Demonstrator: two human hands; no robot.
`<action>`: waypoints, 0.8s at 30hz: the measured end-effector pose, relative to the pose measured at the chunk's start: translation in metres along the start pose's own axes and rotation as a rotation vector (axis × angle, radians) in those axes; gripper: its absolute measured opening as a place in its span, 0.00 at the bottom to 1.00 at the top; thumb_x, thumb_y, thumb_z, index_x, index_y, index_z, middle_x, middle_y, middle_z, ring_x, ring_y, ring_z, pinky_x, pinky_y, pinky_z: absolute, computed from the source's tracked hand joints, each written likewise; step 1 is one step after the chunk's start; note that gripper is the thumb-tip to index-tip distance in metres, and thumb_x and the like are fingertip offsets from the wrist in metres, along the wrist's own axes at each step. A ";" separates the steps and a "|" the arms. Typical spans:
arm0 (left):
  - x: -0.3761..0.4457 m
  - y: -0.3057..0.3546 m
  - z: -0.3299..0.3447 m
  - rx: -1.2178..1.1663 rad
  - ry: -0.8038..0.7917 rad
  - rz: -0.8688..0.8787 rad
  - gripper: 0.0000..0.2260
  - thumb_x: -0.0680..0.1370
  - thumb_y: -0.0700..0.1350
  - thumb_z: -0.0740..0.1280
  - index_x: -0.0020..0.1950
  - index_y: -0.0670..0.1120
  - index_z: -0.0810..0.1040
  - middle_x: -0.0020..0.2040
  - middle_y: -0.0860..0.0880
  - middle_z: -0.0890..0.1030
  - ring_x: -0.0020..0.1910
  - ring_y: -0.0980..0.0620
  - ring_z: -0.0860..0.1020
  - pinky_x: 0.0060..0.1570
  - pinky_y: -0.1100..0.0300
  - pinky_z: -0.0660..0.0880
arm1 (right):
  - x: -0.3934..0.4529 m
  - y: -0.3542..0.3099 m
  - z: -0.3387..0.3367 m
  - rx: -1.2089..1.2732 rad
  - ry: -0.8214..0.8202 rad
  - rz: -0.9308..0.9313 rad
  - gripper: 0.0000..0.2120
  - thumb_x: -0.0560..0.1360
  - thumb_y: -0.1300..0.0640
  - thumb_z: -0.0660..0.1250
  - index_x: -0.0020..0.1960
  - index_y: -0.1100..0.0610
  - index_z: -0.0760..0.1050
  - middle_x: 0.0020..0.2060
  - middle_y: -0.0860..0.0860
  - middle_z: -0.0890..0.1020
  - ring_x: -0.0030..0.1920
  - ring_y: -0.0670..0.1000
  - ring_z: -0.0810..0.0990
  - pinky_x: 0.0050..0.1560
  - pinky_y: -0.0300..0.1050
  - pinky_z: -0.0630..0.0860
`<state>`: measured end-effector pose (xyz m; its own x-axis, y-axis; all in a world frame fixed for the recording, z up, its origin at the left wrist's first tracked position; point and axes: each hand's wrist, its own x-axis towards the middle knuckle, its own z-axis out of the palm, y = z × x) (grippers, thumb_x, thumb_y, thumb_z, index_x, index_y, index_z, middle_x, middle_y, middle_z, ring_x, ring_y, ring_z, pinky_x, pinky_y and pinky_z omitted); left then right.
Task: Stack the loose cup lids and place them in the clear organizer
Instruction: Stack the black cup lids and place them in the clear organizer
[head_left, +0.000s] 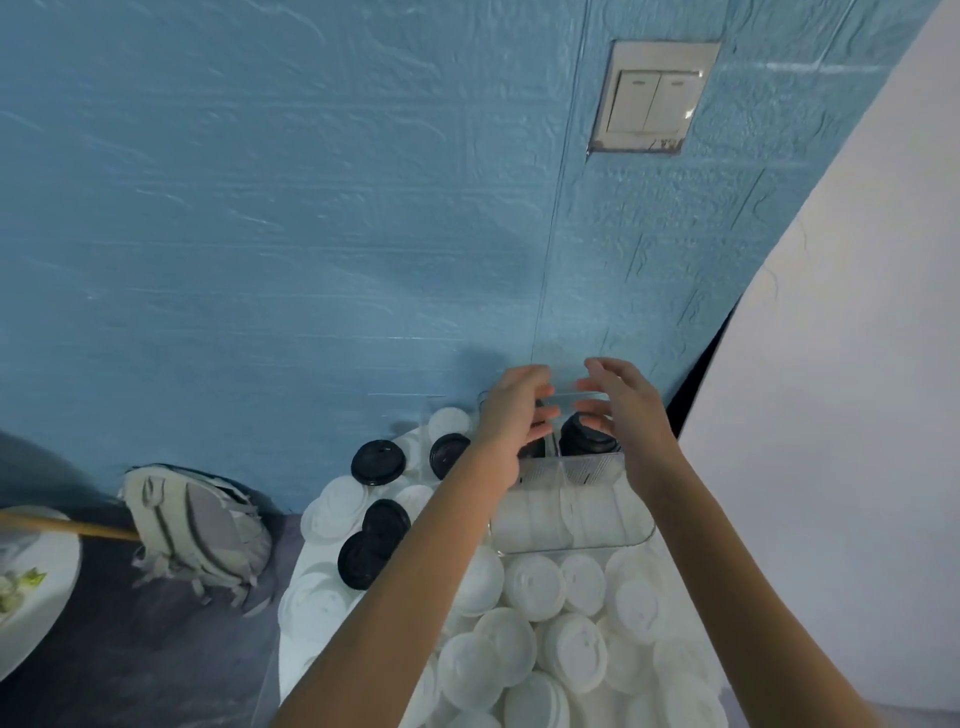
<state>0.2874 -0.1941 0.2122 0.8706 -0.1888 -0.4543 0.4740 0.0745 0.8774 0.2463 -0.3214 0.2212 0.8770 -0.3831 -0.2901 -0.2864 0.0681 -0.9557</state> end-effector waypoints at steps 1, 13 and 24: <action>-0.004 -0.005 -0.013 0.008 0.011 0.038 0.10 0.84 0.48 0.65 0.64 0.48 0.78 0.64 0.44 0.82 0.62 0.44 0.81 0.61 0.49 0.77 | -0.010 0.002 0.008 0.001 -0.017 -0.021 0.10 0.83 0.51 0.65 0.61 0.52 0.78 0.51 0.51 0.84 0.46 0.50 0.84 0.49 0.44 0.80; -0.064 -0.074 -0.115 0.119 0.063 0.469 0.09 0.84 0.45 0.64 0.63 0.47 0.79 0.59 0.46 0.83 0.58 0.48 0.83 0.58 0.52 0.80 | -0.068 0.088 0.074 -0.069 -0.288 -0.331 0.05 0.83 0.54 0.65 0.57 0.51 0.78 0.44 0.49 0.85 0.43 0.48 0.82 0.48 0.43 0.78; -0.099 -0.204 -0.182 0.123 0.109 0.592 0.07 0.81 0.43 0.67 0.56 0.50 0.82 0.51 0.47 0.84 0.41 0.54 0.82 0.46 0.60 0.78 | -0.123 0.202 0.087 -0.152 -0.337 -0.485 0.06 0.82 0.54 0.66 0.58 0.53 0.78 0.43 0.50 0.84 0.40 0.47 0.81 0.43 0.40 0.77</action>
<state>0.1288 -0.0121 0.0499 0.9929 -0.0486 0.1086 -0.1077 0.0213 0.9940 0.1145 -0.1808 0.0597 0.9880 -0.0237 0.1528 0.1460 -0.1828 -0.9723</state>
